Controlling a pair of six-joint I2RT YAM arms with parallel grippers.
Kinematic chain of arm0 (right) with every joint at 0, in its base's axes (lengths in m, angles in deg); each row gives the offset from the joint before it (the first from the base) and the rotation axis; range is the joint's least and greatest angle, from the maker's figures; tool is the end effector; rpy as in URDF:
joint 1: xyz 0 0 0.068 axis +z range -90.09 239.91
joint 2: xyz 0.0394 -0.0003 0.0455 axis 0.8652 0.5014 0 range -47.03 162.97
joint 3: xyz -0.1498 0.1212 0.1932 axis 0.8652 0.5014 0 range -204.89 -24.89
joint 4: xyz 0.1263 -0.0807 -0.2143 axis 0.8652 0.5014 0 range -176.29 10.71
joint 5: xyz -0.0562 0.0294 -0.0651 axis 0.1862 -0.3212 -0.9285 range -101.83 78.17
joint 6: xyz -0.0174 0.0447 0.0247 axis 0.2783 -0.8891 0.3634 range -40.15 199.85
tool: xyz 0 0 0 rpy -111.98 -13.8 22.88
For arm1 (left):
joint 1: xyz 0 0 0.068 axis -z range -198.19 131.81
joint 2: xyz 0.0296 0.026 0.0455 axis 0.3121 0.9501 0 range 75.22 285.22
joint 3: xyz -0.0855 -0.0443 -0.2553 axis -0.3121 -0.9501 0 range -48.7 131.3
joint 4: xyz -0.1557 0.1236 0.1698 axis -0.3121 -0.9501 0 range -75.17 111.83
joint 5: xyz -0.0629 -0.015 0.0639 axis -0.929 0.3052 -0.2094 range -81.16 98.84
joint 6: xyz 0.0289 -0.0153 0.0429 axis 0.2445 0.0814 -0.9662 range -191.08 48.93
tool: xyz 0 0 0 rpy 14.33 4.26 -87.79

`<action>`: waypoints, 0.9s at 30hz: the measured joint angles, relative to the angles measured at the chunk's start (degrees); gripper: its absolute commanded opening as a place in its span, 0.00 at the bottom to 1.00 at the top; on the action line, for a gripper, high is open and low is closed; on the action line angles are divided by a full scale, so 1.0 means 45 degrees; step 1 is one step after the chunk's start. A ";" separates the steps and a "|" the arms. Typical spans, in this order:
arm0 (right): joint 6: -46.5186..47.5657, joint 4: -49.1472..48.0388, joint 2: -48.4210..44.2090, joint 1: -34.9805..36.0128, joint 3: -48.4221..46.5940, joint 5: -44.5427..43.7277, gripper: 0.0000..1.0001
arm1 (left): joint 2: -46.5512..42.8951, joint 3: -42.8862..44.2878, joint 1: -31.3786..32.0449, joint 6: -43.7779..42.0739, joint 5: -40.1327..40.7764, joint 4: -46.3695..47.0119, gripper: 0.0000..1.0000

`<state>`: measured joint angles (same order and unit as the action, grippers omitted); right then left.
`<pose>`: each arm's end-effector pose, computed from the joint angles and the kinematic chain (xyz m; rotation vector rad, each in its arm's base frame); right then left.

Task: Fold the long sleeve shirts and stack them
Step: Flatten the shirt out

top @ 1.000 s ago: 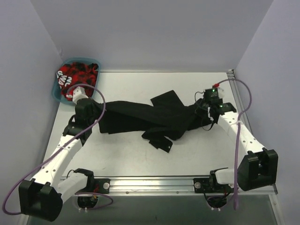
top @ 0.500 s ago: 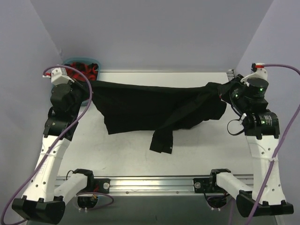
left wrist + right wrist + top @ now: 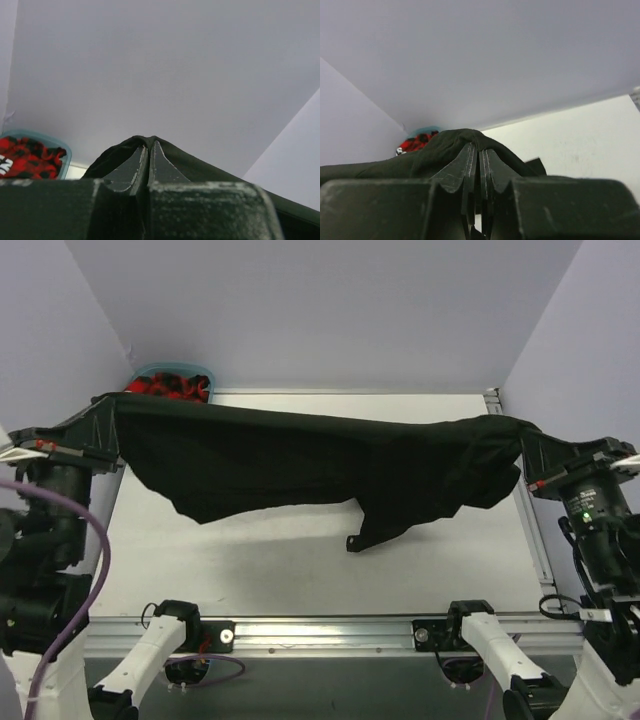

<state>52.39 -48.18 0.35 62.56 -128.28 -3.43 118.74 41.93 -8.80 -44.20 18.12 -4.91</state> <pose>0.0320 0.0068 0.5781 0.1481 1.2720 0.5452 0.0539 -0.0030 0.5537 -0.3274 1.1884 -0.4534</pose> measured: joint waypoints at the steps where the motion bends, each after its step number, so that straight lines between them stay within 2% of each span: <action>1: 0.0049 0.0083 -0.0039 0.0000 -0.0437 0.0044 0.00 | -0.0029 0.0398 0.0015 -0.0117 -0.0068 -0.0092 0.00; 6: 0.0175 0.0355 0.0180 0.0000 -0.1919 0.0146 0.00 | 0.0189 0.1695 0.0126 -0.0588 -0.0189 -0.0423 0.00; 12: 0.0340 0.0413 0.1797 0.0000 -0.3283 0.0068 0.00 | 0.1749 0.2249 0.0214 -0.1117 -0.0019 -0.0481 0.00; 21: 0.0544 -0.0141 0.4255 -0.0015 -0.1685 -0.0049 0.00 | 0.4250 0.1030 0.0223 -0.1467 0.0573 -0.0112 0.00; 27: 0.0797 -0.0136 0.3813 -0.0015 -0.1268 0.0005 0.00 | 0.3526 0.0855 0.0223 -0.1501 0.0597 -0.0117 0.00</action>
<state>55.97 -48.79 17.50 62.50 -133.99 -3.40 134.61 45.77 -7.79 -50.96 20.81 -5.43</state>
